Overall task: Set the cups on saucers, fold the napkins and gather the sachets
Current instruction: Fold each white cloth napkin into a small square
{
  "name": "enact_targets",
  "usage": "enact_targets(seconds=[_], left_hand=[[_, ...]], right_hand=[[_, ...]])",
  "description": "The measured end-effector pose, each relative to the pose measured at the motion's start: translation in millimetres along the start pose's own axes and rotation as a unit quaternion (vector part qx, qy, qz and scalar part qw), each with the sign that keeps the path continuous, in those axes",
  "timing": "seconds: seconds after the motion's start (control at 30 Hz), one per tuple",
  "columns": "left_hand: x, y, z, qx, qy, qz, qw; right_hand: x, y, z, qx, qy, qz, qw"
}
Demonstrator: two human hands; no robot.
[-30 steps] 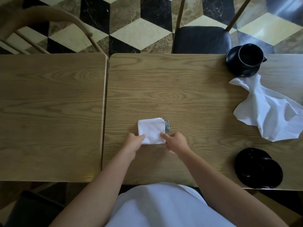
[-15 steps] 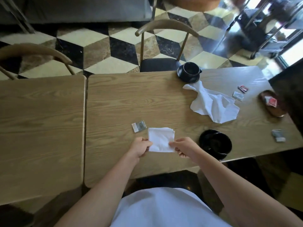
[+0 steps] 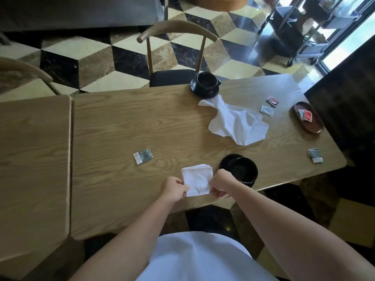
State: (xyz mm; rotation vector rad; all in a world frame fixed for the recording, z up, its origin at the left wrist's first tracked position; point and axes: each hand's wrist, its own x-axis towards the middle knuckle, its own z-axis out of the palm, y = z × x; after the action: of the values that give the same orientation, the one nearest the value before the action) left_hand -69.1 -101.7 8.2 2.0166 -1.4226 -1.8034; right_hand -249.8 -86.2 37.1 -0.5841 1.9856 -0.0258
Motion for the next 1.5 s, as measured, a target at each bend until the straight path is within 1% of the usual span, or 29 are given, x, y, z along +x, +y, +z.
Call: enact_targets(seconds=[0.13,0.27,0.43,0.53,0.6,0.67,0.73,0.8,0.83,0.87,0.9,0.97,1.07,1.17,1.2,1.27,1.33,1.37,1.4,1.47,1.5], left_hand=[[15.8,4.2,18.3,-0.002,0.043,-0.036,0.998],[31.1,-2.0,32.5,0.017,0.063,-0.076,0.995],[44.9,-8.9,40.9,0.067,0.074,-0.099,0.990],[44.9,-6.7,43.8,0.102,0.073,-0.107,0.986],[42.3,-0.2,43.6,0.112,0.068,-0.122,0.984],[45.0,7.5,44.7,0.125,0.083,-0.151,0.977],[43.5,22.7,47.6,0.116,0.123,-0.161,0.972],[44.6,51.1,55.4,0.118,0.182,-0.114,0.969],[46.9,67.7,61.3,0.116,0.200,-0.075,0.970],[50.6,86.4,68.0,0.108,0.201,-0.043,0.973],[55.6,103.6,74.5,0.096,0.194,-0.018,0.976],[68.4,141.0,90.1,0.074,0.167,0.001,0.983],[89.2,186.4,113.9,0.061,0.114,0.021,0.991],[111.4,222.7,140.2,0.041,0.059,0.032,0.997],[117.9,232.5,148.4,0.030,0.047,0.027,0.998],[128.6,247.9,162.8,0.018,0.031,0.015,0.999],[137.6,259.1,176.4,0.016,0.025,0.003,1.000],[141.4,262.9,181.3,0.021,0.025,-0.003,0.999],[144.1,265.2,184.4,0.027,0.025,-0.010,0.999],[151.3,270.9,190.2,0.042,0.025,-0.024,0.999],[154.8,274.2,191.4,0.047,0.025,-0.029,0.998]], right_hand=[[27.9,-9.7,3.1,-0.080,-0.006,-0.015,0.997],[46.2,-6.4,9.6,-0.173,-0.020,-0.032,0.984],[61.2,4.9,18.6,-0.291,-0.004,-0.096,0.952],[63.8,8.5,21.3,-0.358,0.002,-0.123,0.926],[65.1,9.8,21.4,-0.386,-0.004,-0.135,0.913],[66.8,7.5,17.1,-0.391,-0.017,-0.156,0.907],[66.3,-2.4,8.9,-0.371,-0.029,-0.178,0.911],[66.4,-15.2,-9.5,-0.318,-0.018,-0.205,0.925],[66.7,-22.0,-22.0,-0.287,-0.012,-0.214,0.934],[68.1,-27.5,-36.6,-0.262,-0.008,-0.220,0.940],[68.6,-32.7,-51.7,-0.247,-0.004,-0.227,0.942],[77.6,-36.4,-88.8,-0.208,0.008,-0.222,0.952],[104.2,-27.7,-140.4,-0.119,0.022,-0.183,0.976],[137.7,-8.7,-184.0,-0.075,0.045,-0.160,0.983],[150.3,-2.2,-195.5,-0.043,0.054,-0.153,0.986],[175.2,8.2,-215.3,0.061,0.075,-0.127,0.987],[197.3,14.2,-234.1,0.165,0.103,-0.095,0.976],[206.9,15.4,-242.0,0.196,0.122,-0.086,0.969],[214.5,14.8,-248.2,0.193,0.153,-0.087,0.965],[229.2,11.3,-260.9,0.138,0.220,-0.107,0.960],[236.0,7.8,-266.3,0.122,0.237,-0.119,0.957]])
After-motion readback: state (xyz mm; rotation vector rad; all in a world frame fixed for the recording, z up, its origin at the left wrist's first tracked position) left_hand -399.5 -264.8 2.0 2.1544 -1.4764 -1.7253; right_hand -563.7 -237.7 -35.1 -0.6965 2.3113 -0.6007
